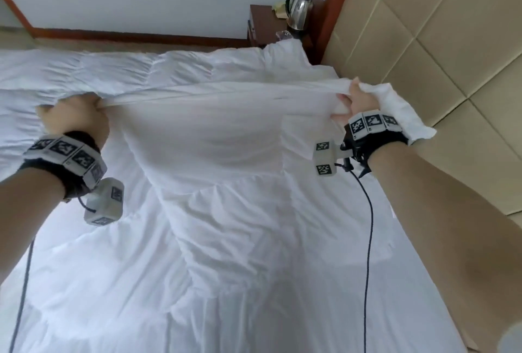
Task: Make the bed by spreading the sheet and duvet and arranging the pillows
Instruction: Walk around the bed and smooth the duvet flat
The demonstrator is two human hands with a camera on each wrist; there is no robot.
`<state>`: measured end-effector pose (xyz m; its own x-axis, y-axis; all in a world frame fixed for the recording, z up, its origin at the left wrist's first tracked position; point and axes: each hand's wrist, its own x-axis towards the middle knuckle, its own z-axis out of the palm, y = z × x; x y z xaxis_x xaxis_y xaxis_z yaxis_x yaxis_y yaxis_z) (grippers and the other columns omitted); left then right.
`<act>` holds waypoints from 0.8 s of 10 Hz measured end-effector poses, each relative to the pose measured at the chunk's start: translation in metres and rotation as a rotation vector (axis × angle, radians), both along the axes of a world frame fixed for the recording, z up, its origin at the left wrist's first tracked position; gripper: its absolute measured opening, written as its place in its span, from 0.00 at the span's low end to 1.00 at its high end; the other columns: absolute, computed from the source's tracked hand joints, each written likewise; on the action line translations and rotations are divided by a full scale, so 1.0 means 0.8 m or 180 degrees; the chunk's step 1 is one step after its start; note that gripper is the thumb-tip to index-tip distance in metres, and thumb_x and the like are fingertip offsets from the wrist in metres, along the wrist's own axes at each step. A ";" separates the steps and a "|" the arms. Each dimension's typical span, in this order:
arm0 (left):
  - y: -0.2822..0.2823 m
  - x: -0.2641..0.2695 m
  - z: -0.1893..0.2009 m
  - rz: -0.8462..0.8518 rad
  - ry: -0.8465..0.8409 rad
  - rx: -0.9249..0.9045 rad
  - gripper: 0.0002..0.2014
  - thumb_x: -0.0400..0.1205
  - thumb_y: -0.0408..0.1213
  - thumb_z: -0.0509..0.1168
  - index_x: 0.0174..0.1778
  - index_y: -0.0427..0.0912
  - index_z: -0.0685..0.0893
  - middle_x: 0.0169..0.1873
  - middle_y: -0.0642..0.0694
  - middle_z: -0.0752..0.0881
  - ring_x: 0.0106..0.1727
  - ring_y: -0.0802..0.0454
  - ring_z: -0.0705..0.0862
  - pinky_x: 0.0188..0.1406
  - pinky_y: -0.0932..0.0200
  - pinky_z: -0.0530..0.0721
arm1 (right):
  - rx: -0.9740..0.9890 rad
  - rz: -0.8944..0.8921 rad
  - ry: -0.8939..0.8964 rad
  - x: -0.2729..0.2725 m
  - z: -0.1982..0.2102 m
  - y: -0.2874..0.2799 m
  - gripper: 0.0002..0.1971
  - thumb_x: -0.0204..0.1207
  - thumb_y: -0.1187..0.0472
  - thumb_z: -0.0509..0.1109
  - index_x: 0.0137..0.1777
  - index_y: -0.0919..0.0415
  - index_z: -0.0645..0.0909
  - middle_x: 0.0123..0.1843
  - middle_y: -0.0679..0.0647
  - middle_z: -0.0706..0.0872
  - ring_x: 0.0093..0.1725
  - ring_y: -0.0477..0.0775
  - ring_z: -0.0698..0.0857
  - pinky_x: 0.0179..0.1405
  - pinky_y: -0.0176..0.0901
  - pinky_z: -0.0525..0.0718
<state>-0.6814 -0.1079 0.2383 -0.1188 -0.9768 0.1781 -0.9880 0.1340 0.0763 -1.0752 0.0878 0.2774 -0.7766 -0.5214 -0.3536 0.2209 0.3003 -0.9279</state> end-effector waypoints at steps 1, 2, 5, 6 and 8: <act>-0.044 -0.037 0.017 -0.0082 0.0426 -0.0307 0.11 0.78 0.29 0.55 0.45 0.39 0.84 0.42 0.28 0.86 0.46 0.32 0.82 0.61 0.44 0.68 | 0.0493 0.0428 0.0501 -0.041 0.001 -0.060 0.35 0.81 0.54 0.65 0.81 0.67 0.53 0.79 0.54 0.67 0.80 0.55 0.65 0.76 0.45 0.65; -0.065 -0.067 -0.026 0.0113 0.0408 -0.0084 0.12 0.79 0.30 0.55 0.50 0.39 0.83 0.45 0.29 0.87 0.49 0.33 0.84 0.64 0.45 0.66 | 0.0829 0.0331 0.0700 -0.066 -0.054 -0.102 0.26 0.84 0.53 0.59 0.79 0.63 0.62 0.77 0.56 0.71 0.78 0.57 0.68 0.70 0.36 0.67; -0.028 -0.113 -0.243 -0.0117 0.0407 0.2191 0.35 0.82 0.41 0.63 0.82 0.49 0.53 0.83 0.42 0.47 0.80 0.35 0.62 0.78 0.35 0.59 | 0.1755 0.0560 0.0526 -0.056 -0.231 -0.097 0.29 0.87 0.47 0.43 0.79 0.64 0.62 0.81 0.61 0.65 0.79 0.59 0.66 0.74 0.43 0.63; -0.010 -0.122 -0.277 -0.0243 0.0233 0.2367 0.35 0.81 0.45 0.64 0.81 0.48 0.55 0.83 0.41 0.52 0.81 0.39 0.59 0.78 0.35 0.59 | 0.1961 -0.0099 0.0660 -0.079 -0.270 -0.052 0.29 0.82 0.45 0.57 0.78 0.61 0.65 0.78 0.60 0.69 0.76 0.59 0.71 0.71 0.48 0.69; 0.029 -0.127 -0.324 -0.0149 0.0455 0.2643 0.39 0.76 0.48 0.70 0.80 0.40 0.60 0.77 0.33 0.64 0.77 0.34 0.64 0.77 0.41 0.64 | 0.3367 0.0721 0.1932 -0.113 -0.299 0.002 0.52 0.68 0.37 0.71 0.83 0.48 0.41 0.84 0.55 0.51 0.84 0.58 0.50 0.78 0.70 0.45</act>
<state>-0.7827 -0.0845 -0.0212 -0.1932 -0.7919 -0.5792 -0.9562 0.0197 0.2920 -1.1658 0.0893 0.0382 -0.8913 -0.3426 -0.2969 -0.3141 0.9389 -0.1406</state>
